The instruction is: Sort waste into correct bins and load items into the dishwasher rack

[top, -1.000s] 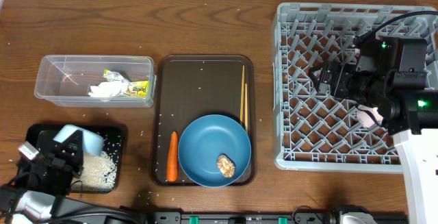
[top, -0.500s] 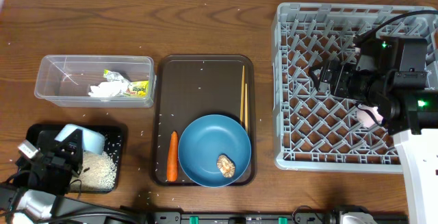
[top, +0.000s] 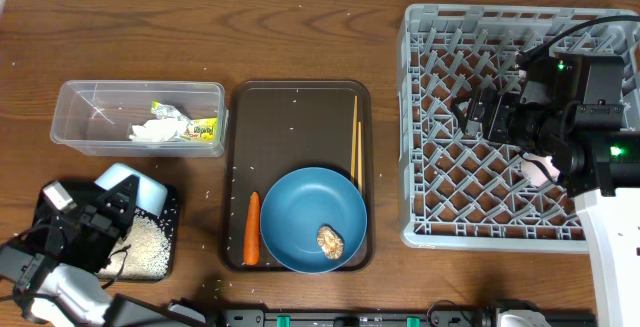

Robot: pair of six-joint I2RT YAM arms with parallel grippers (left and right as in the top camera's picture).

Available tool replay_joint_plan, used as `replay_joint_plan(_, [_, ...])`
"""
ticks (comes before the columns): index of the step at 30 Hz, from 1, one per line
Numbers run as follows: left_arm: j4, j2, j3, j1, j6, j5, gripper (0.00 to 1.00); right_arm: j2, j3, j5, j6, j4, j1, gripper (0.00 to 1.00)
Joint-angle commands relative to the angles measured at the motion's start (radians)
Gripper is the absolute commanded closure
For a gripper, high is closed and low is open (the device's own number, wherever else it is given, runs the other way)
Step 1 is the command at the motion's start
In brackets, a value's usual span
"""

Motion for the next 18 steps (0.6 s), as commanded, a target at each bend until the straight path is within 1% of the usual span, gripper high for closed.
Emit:
replay_joint_plan(1, [-0.001,-0.055,0.035,-0.041,-0.035,-0.014,0.94,-0.001,0.005,0.003,-0.002,0.005,0.011,0.07])
replay_joint_plan(4, [0.000,-0.109,0.035,-0.047,-0.084,-0.111,0.93,-0.001,0.005,0.003,-0.002,-0.005,0.011,0.07])
replay_joint_plan(5, [0.011,-0.126,0.035,-0.047,-0.121,-0.114,0.94,-0.001,0.005,0.003,-0.003,-0.009,0.011,0.07])
replay_joint_plan(7, [0.071,-0.149,0.035,-0.064,-0.192,-0.066,0.94,-0.001,0.005,0.003,-0.003,-0.011,0.011,0.07])
replay_joint_plan(9, [0.153,-0.169,0.035,-0.110,-0.272,-0.028,0.94,-0.001,0.005,0.003,-0.002,-0.002,0.011,0.07])
replay_joint_plan(13, [0.369,-0.209,0.035,-0.297,-0.426,-0.021,0.94,-0.001,0.005,0.002,-0.001,0.032,0.011,0.07])
replay_joint_plan(16, [0.621,-0.208,0.035,-0.487,-0.610,-0.095,0.94,-0.001,0.005,0.002,0.002,0.042,0.011,0.07])
replay_joint_plan(17, [0.762,-0.199,0.035,-0.587,-0.690,-0.131,0.94,-0.001,0.005,0.003,0.001,0.042,0.011,0.08])
replay_joint_plan(18, [0.824,-0.193,0.035,-0.632,-0.723,-0.146,0.94,-0.001,0.005,0.004,0.001,0.040,0.011,0.08])
